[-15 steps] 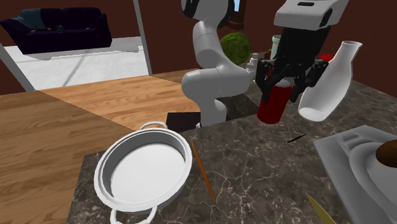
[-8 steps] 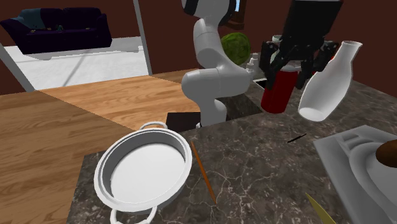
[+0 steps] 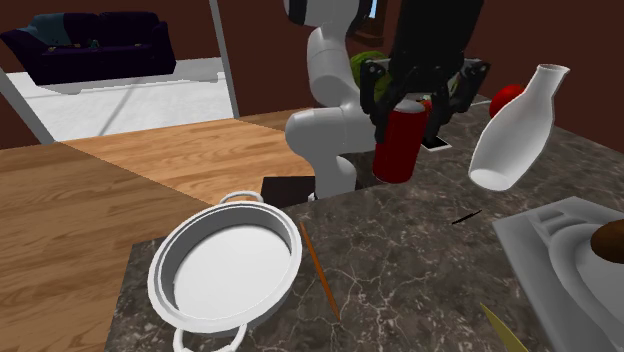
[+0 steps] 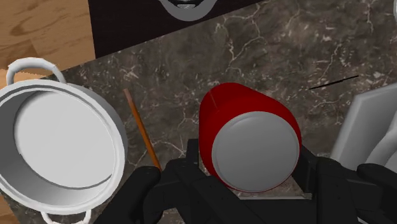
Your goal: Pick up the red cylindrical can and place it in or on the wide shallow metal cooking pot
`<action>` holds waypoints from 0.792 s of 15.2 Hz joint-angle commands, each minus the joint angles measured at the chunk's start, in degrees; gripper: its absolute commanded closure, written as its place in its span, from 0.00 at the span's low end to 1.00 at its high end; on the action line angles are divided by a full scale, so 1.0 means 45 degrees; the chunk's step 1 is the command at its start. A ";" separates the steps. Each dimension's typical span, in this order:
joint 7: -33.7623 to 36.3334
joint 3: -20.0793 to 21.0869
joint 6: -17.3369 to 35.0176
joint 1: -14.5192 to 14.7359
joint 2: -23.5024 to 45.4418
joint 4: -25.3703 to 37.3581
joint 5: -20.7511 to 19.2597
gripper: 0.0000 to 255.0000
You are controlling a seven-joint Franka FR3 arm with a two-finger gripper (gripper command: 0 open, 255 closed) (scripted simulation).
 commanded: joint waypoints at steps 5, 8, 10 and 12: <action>-0.1787 -0.1880 0.0210 -0.0483 0.0823 0.0621 -0.1589 1.00; -0.2644 -0.2782 0.0400 -0.0660 0.1418 0.1084 -0.2269 1.00; -0.3210 -0.3373 0.0539 -0.0751 0.1877 0.1462 -0.2672 1.00; -0.3775 -0.3958 0.0684 -0.0817 0.2382 0.1893 -0.3030 1.00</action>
